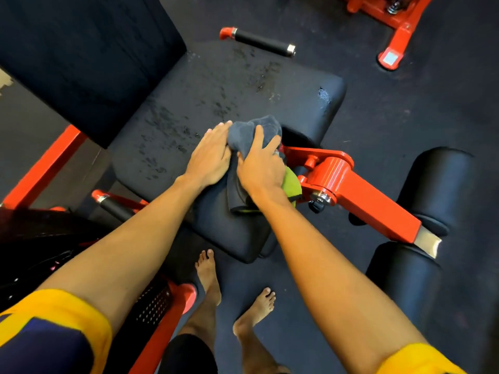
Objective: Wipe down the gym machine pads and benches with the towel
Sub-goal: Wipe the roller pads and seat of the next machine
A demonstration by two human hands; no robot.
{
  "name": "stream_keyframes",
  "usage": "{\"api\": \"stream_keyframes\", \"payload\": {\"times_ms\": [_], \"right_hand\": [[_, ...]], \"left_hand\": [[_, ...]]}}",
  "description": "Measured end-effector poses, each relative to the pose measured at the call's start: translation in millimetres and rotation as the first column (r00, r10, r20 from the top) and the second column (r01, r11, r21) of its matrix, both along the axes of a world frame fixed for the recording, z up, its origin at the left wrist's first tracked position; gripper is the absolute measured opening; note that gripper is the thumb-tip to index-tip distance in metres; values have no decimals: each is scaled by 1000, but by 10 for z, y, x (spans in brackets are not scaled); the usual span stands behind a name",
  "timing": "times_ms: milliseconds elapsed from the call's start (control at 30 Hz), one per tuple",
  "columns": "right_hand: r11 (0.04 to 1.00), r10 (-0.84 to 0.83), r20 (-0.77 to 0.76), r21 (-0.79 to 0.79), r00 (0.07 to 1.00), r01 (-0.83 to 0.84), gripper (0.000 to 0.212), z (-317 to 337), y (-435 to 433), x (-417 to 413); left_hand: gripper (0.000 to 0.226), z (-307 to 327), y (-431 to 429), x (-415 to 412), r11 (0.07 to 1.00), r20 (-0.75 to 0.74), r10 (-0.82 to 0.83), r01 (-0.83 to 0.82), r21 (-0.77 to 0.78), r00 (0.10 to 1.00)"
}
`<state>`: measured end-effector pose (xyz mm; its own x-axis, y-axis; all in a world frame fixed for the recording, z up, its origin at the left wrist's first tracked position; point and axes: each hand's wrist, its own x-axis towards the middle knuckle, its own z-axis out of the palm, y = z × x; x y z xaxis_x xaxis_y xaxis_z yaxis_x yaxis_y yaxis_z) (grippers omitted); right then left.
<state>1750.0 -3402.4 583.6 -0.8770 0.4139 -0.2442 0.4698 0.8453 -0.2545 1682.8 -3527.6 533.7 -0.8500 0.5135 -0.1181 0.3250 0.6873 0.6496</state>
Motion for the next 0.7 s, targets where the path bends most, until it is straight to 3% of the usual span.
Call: {"api": "stream_keyframes", "payload": {"times_ms": [67,167,233,367,533,700], "right_hand": [[998,54,-26,-30,998,-55,78,-33,50,68],[993,-83,0,-85,997,82,79,-71,207,-169],[993,-113,36,-35,993,114,79,-31,82,-222],[999,53,-4,-6,999,-53,74,-26,-132,-34],[977,208,13,41,978,-209,70,-15,294,-476],[990,59,-2,126,998,-58,74,48,679,-727]], "left_hand": [[56,-16,48,-44,1000,-24,24,-25,-7,999],[57,-8,84,-12,999,-82,18,-20,-29,996],[57,-7,83,13,999,-90,27,-28,-17,996],[53,12,86,6,996,-1,79,-79,52,997],[54,54,82,0,999,-75,36,-36,-1,997],[56,34,79,5,999,-107,0,-6,-49,994]]}}
